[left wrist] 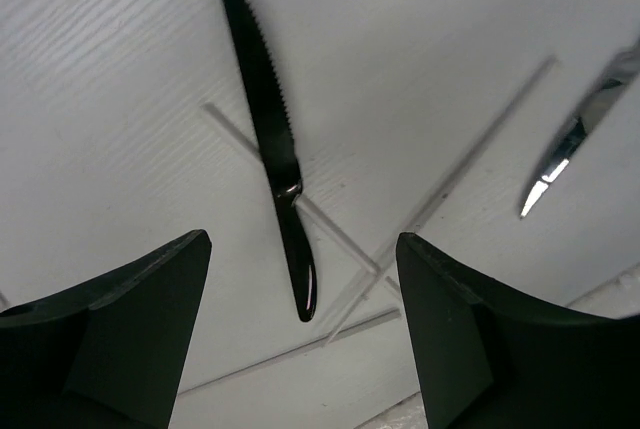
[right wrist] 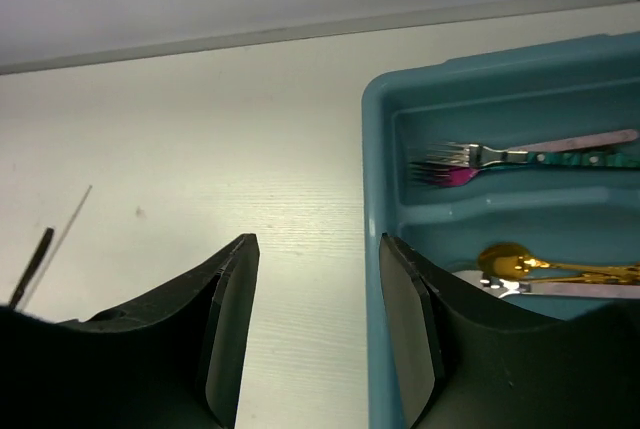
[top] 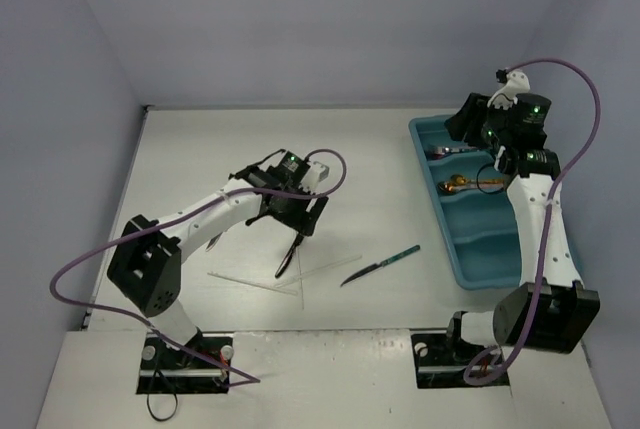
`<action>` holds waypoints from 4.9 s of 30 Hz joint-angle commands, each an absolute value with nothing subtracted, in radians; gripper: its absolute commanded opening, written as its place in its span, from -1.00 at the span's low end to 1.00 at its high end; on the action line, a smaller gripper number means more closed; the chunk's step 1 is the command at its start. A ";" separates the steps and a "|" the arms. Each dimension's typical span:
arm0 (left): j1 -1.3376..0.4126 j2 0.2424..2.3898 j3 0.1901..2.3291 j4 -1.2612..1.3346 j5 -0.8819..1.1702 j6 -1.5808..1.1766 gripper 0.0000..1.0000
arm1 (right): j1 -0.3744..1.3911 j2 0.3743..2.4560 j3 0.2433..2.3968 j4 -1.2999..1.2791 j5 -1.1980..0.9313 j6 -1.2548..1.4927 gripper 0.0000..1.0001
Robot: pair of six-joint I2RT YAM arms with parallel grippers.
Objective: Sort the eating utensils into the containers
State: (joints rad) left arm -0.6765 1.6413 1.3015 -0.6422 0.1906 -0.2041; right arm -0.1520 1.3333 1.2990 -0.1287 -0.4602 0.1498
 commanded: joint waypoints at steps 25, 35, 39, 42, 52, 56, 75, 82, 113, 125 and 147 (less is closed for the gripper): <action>-0.620 1.588 1.061 -0.518 0.232 -0.290 0.18 | -0.144 1.280 1.211 -0.089 -0.417 -0.024 -0.06; -0.657 1.664 1.092 -0.523 0.226 -0.282 0.15 | -0.144 1.281 1.204 -0.089 -0.417 -0.025 -0.08; -0.657 1.696 1.094 -0.525 0.221 -0.293 0.06 | -0.144 1.280 1.206 -0.089 -0.422 -0.021 -0.09; -0.655 1.706 1.095 -0.525 0.222 -0.296 -0.04 | -0.144 1.276 1.206 -0.089 -0.426 -0.021 -0.09; -0.655 1.752 1.103 -0.531 0.167 -0.281 -0.26 | -0.144 1.270 1.207 -0.089 -0.423 -0.023 -0.10; -0.655 1.777 1.118 -0.542 0.112 -0.279 -0.37 | -0.144 1.267 1.209 -0.089 -0.423 -0.029 -0.10; -0.657 1.691 1.143 -0.566 0.071 -0.275 -1.00 | -0.099 1.264 1.236 -0.089 -0.439 -0.025 -0.24; -0.609 1.486 1.219 -0.572 0.072 -0.267 -1.00 | -0.030 1.286 1.271 -0.082 -0.483 -0.008 -0.33; -0.452 1.356 1.427 -0.340 0.426 -0.691 -1.00 | 0.578 1.648 1.576 0.090 -0.449 0.479 -0.26; -0.457 1.359 1.393 -0.356 0.401 -0.667 -1.00 | 0.592 1.590 1.552 0.114 -0.476 0.469 -0.34; -0.468 1.364 1.423 -0.359 0.405 -0.652 -1.00 | 0.598 1.640 1.541 0.126 -0.494 0.507 -0.46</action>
